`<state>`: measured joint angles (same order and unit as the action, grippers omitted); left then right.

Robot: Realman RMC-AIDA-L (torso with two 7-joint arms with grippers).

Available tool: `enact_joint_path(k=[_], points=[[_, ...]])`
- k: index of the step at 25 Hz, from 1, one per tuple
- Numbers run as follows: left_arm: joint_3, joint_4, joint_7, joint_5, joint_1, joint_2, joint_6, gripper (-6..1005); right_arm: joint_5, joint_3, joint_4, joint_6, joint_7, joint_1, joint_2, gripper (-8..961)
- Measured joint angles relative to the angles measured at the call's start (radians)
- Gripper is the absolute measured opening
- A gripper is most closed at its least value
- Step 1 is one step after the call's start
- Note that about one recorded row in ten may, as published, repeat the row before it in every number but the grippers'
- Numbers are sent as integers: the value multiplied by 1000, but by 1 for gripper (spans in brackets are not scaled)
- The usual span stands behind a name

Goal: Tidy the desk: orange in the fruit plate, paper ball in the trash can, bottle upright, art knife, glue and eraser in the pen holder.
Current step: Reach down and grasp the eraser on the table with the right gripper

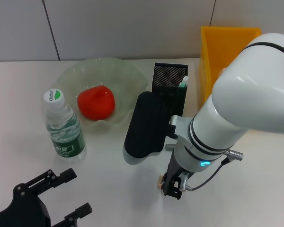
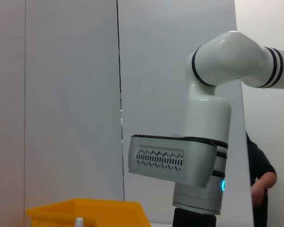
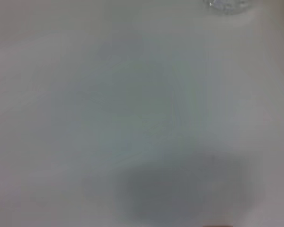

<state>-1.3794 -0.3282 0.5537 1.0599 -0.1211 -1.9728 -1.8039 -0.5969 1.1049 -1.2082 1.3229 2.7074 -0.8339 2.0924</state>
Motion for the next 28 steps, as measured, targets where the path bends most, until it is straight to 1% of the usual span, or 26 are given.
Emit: enact_joint_path(k=[9, 15, 17, 23, 28], points=[[0, 0, 0, 0, 0, 0, 0, 670, 0, 29, -35, 16, -1, 10, -3, 143], [-2, 0, 0, 0, -2, 0, 0, 670, 6, 41, -38, 41, 10, 12, -3, -6], [-2, 0, 0, 0, -2, 0, 0, 670, 6, 41, -39, 43, 12, 12, -3, -1], [-3, -6, 0, 0, -2, -1, 0, 670, 5, 41, -40, 35, 19, 13, -3, 111], [-2, -7, 1, 0, -2, -1, 0, 670, 5, 41, -30, 25, 21, 10, -3, 314]])
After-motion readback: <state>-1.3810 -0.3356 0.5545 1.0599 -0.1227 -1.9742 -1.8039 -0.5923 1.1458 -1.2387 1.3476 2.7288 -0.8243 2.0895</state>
